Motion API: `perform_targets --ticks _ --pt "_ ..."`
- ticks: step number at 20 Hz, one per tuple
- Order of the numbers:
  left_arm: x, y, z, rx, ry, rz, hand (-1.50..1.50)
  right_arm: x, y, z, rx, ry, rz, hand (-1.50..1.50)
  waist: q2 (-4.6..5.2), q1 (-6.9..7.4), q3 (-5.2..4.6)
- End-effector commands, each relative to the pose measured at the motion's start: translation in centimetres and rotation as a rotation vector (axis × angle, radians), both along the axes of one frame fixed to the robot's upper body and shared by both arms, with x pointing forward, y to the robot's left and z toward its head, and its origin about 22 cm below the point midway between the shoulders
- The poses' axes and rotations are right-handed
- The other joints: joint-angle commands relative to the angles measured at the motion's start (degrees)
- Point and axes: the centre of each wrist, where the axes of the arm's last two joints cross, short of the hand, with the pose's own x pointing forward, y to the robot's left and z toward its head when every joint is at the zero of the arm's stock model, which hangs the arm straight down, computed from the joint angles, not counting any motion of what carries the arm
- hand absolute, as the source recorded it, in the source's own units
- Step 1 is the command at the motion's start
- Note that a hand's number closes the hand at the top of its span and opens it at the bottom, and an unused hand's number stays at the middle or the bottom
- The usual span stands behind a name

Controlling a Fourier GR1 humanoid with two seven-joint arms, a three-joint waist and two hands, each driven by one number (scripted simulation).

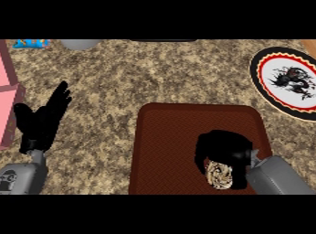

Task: Pick the cupcake from the tray and place it in the plate

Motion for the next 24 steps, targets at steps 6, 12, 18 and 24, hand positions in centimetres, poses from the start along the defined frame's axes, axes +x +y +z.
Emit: perform_targets --ticks 6,12,18,24 --pt "-0.2 -1.2 0.4 0.002 -0.008 0.001 0.00 -2.5 -1.7 -1.0 0.135 -0.062 -0.060 1.50 0.33 -0.50 0.51" --pt "0.3 0.7 0.2 0.000 -0.013 -0.007 0.00 4.1 -0.8 1.9 0.134 -0.190 -0.756 1.50 0.86 -0.24 0.41" --pt "-0.4 -0.2 -0.9 -0.009 0.008 -0.005 0.00 7.3 -0.1 8.8 0.295 -0.546 -1.200 1.50 0.46 0.67 0.42" --pt "0.3 0.5 0.0 0.002 0.000 -0.021 0.00 9.7 0.0 12.2 0.336 -0.838 -1.466 1.50 0.90 1.20 0.44"
